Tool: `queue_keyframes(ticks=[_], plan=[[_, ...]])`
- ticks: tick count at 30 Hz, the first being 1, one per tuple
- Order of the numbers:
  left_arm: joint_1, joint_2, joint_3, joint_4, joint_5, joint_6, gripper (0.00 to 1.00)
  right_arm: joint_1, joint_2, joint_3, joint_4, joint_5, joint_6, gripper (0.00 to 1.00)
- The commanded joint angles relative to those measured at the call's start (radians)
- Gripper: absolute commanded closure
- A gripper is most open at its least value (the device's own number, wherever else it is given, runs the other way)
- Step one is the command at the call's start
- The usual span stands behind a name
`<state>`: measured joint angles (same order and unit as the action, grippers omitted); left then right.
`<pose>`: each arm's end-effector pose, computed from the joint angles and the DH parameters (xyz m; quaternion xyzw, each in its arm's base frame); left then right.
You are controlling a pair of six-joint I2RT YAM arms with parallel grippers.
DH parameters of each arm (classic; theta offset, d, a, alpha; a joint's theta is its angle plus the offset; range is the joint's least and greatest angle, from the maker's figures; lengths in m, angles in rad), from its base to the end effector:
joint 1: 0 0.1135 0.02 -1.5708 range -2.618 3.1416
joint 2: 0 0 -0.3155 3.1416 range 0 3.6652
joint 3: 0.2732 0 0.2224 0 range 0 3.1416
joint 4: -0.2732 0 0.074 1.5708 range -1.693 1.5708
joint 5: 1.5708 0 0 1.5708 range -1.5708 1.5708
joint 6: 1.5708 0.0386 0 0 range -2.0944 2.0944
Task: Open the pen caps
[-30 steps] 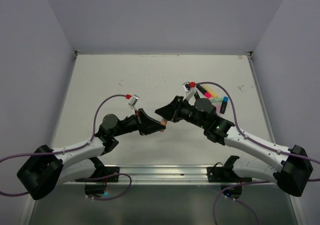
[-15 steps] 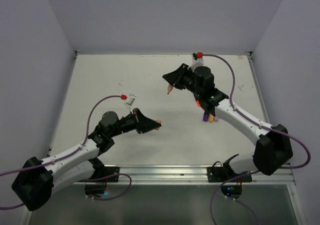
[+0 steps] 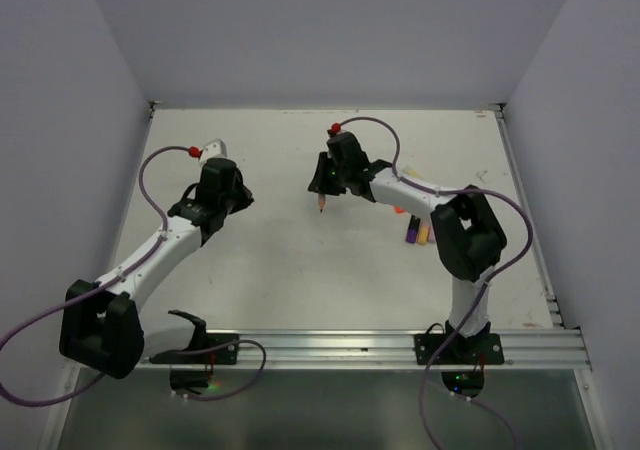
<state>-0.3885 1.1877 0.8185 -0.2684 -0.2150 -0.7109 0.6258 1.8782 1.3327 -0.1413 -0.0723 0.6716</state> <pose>0.2004 -0.0731 0.3183 -0.1902 0.8687 -0.1520 0.4314 0.3361 0.2463 0.2831 0.0052 0.9034 0.2843 0.3209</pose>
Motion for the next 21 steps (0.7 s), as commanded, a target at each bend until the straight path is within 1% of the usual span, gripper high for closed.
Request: queue_keyframes(ticks=[1, 2, 4, 6, 7, 8, 10, 13, 14, 15, 16, 19, 21], plan=[[0.118, 0.079, 0.048, -0.043, -0.081, 0.103, 1.00, 0.037, 0.123, 0.221, -0.087, 0.017, -0.050, 1.00], [0.126, 0.107, 0.048, -0.026, -0.136, 0.120, 1.00, 0.052, 0.151, 0.255, -0.107, 0.020, -0.053, 1.00], [0.129, 0.176, 0.074, -0.046, -0.223, 0.131, 1.00, 0.072, 0.232, 0.351, -0.158, 0.016, -0.064, 1.00], [0.134, 0.225, 0.100, -0.037, -0.248, 0.159, 1.00, 0.081, 0.283, 0.407, -0.178, 0.020, -0.067, 1.00], [0.134, 0.268, 0.105, -0.003, -0.242, 0.171, 1.00, 0.084, 0.306, 0.465, -0.184, 0.023, -0.066, 1.00], [0.134, 0.285, 0.110, 0.015, -0.241, 0.189, 1.00, 0.087, 0.353, 0.492, -0.196, 0.026, -0.064, 1.00], [0.135, 0.320, 0.116, 0.049, -0.238, 0.197, 1.00, 0.089, 0.395, 0.567, -0.201, 0.023, -0.066, 1.00], [0.138, 0.357, 0.114, 0.156, -0.195, 0.232, 1.00, 0.089, 0.475, 0.658, -0.187, 0.002, -0.096, 1.00], [0.138, 0.369, 0.120, 0.167, -0.187, 0.243, 1.00, 0.091, 0.493, 0.686, -0.182, -0.007, -0.112, 1.00], [0.142, 0.384, 0.139, 0.175, -0.179, 0.249, 1.00, 0.089, 0.539, 0.721, -0.213, 0.015, -0.134, 1.00], [0.145, 0.421, 0.149, 0.181, -0.176, 0.255, 1.00, 0.089, 0.559, 0.785, -0.230, 0.017, -0.142, 1.00], [0.158, 0.501, 0.197, 0.199, -0.150, 0.268, 1.00, 0.086, 0.616, 0.858, -0.238, 0.015, -0.165, 1.00], [0.169, 0.535, 0.226, 0.205, -0.138, 0.268, 1.00, 0.087, 0.644, 0.888, -0.231, 0.041, -0.167, 1.00]])
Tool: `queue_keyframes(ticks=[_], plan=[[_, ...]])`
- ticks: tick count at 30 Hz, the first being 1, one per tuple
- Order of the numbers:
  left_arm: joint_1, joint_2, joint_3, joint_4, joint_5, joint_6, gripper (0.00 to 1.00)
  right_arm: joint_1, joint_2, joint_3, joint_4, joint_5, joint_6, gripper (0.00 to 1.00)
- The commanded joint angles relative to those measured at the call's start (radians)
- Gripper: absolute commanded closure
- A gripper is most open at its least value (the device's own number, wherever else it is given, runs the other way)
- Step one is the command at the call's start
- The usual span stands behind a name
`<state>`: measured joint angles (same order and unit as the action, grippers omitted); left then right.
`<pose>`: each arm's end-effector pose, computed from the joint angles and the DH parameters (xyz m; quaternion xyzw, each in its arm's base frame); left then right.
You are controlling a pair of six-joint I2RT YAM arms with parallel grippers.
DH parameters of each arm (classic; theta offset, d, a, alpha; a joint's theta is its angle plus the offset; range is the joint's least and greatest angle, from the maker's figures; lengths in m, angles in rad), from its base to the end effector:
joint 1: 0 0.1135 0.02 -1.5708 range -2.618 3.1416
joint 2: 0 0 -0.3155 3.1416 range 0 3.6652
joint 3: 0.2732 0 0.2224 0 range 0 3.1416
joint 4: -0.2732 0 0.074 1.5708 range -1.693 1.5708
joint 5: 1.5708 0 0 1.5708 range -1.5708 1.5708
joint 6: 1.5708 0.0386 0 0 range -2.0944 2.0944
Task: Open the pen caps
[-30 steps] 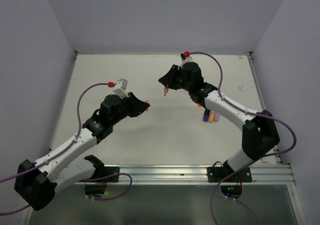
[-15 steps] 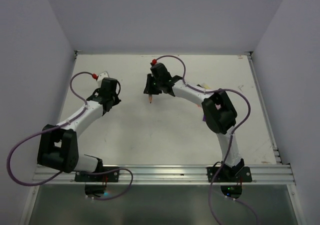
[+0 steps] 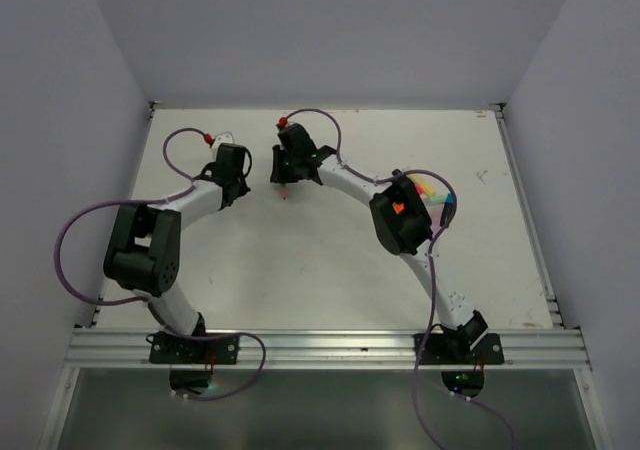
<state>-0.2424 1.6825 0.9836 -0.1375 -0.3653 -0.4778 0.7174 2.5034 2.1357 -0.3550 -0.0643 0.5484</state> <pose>0.3251 -0.0662 0.2535 -0.1725 0.9038 0.0343 0.3901 0.4348 0.3827 0.2060 -0.0901 0.9066 0.2669 0.3143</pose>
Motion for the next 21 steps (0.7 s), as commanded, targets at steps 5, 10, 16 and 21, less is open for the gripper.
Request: queue_keyframes(ticks=[5, 10, 16, 21], plan=[[0.032, 0.111, 0.087, 0.105, 0.054, 0.041, 1.00, -0.013, 0.075, 0.150, -0.034, 0.061, -0.031, 0.90], [0.034, 0.126, 0.072, 0.121, 0.057, 0.045, 0.92, -0.015, 0.124, 0.225, -0.071, 0.089, -0.047, 0.68], [0.035, 0.141, 0.064, 0.121, 0.063, 0.053, 0.82, -0.019, 0.133, 0.219, -0.050, 0.086, -0.042, 0.54], [0.043, 0.146, 0.066, 0.157, 0.071, 0.061, 0.67, -0.021, 0.127, 0.221, -0.041, 0.069, -0.050, 0.49]])
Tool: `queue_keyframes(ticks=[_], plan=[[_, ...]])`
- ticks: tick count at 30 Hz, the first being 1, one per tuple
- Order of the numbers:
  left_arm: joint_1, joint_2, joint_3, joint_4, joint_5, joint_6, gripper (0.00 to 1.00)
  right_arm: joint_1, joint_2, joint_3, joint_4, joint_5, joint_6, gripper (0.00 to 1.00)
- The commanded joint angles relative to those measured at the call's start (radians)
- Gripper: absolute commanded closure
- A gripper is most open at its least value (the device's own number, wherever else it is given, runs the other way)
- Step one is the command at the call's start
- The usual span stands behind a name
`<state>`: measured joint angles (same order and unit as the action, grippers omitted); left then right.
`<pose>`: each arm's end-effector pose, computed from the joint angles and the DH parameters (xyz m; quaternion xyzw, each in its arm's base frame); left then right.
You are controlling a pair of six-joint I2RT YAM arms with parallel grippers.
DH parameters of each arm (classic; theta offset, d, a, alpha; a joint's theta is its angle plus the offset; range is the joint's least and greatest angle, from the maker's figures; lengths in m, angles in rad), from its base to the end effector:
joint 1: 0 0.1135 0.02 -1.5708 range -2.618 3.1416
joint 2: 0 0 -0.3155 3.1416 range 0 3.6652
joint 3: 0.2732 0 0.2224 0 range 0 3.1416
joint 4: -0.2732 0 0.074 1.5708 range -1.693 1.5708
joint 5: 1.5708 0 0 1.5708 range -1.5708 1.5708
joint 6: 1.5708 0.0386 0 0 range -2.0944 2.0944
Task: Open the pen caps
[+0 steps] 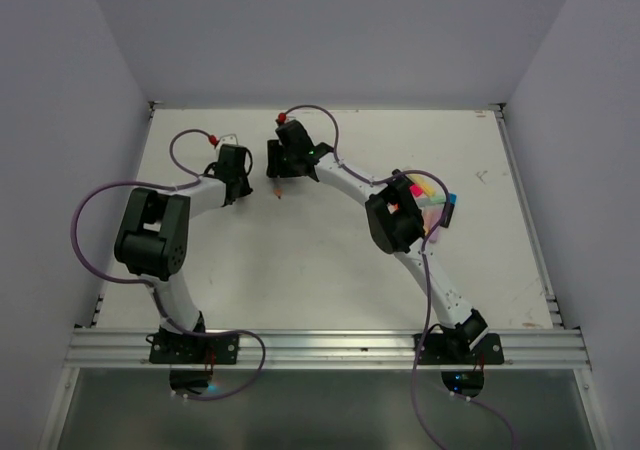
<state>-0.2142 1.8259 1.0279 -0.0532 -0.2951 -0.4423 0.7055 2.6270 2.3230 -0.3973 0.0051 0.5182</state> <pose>0.3592 -0.0667 0.2239 -0.1568 0.9139 0.0180 0.3740 0.4592 0.3908 0.1893 -0.0837 0.9031 0.2400 0.3461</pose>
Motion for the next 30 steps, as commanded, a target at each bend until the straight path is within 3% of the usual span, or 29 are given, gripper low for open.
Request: queue_keyframes(ticks=[1, 12, 13, 22, 26, 30], plan=[[0.016, 0.003, 0.023, 0.075, 0.004, 0.028, 0.65, -0.008, -0.004, 0.029, 0.011, -0.001, -0.024, 0.47], [0.027, -0.049, 0.055, 0.055, 0.013, 0.030, 0.50, -0.035, -0.153, 0.027, -0.014, 0.013, -0.086, 0.32], [0.029, -0.068, 0.049, 0.055, 0.017, 0.021, 0.44, -0.040, -0.218, 0.004, -0.037, 0.057, -0.102, 0.32], [-0.016, -0.345, -0.034, 0.021, 0.123, -0.050, 0.37, -0.167, -0.721, -0.629, -0.061, 0.258, -0.116, 0.31], [-0.074, -0.454, -0.118, 0.088, 0.201, -0.108, 0.36, -0.247, -0.817, -0.862, -0.083, 0.283, -0.127, 0.34], [-0.148, -0.539, -0.224, 0.160, 0.330, -0.177, 0.37, -0.302, -0.834, -0.939, -0.109, 0.312, -0.155, 0.39]])
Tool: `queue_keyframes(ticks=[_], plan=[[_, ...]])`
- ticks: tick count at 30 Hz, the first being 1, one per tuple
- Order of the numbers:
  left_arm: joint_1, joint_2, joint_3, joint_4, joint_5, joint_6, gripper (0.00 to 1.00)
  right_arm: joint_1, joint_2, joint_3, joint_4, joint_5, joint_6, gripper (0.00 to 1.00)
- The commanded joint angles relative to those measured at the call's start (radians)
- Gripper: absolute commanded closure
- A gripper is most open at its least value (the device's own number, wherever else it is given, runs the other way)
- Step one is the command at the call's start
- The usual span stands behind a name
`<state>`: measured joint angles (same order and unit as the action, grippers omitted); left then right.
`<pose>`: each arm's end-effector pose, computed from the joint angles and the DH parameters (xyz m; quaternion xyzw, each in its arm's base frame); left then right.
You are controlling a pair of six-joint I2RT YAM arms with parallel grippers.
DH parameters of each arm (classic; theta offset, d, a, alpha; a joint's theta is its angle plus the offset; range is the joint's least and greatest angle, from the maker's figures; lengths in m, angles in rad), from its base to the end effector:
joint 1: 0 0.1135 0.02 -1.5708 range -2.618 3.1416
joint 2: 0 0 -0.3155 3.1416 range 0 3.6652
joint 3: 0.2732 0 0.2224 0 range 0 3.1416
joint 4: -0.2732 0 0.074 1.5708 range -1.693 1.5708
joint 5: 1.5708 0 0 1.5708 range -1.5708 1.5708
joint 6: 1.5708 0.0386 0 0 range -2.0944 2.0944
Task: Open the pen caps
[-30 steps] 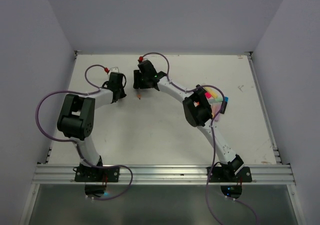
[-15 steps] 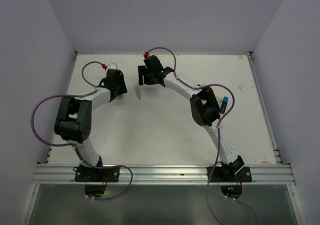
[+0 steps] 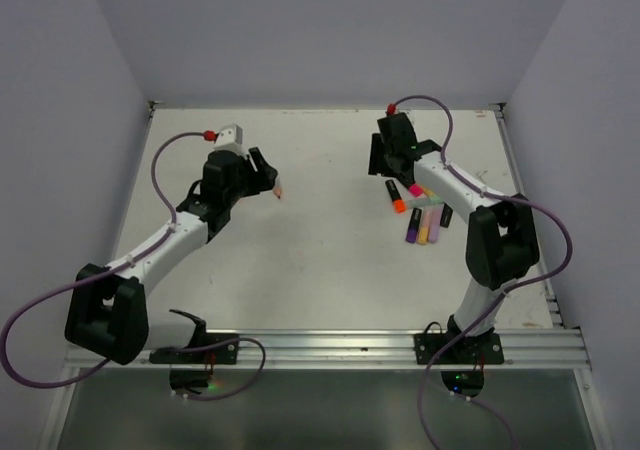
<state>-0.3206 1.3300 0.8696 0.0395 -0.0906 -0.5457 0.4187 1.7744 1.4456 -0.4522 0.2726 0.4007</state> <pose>0.2535 -0.0805 0.3326 -0.1186 0.8303 -0.1935 0.5090 0.3558 0.1470 0.3319 0.0440 0.9149 0.0368 0.3996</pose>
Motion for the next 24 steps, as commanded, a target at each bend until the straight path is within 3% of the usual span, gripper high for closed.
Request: queue_keyframes(ticks=[1, 10, 24], plan=[[-0.078, -0.063, -0.113, 0.083, 0.140, -0.086, 0.37, -0.027, 0.017, -0.071, -0.054, 0.030, -0.049, 0.40], [-0.291, -0.222, -0.253, 0.120, 0.137, -0.123, 0.37, -0.104, 0.071, -0.100, -0.016, -0.068, -0.105, 0.41], [-0.353, -0.313, -0.359, 0.109, 0.144, -0.168, 0.38, -0.124, 0.181, -0.080, 0.052, -0.111, -0.123, 0.43]])
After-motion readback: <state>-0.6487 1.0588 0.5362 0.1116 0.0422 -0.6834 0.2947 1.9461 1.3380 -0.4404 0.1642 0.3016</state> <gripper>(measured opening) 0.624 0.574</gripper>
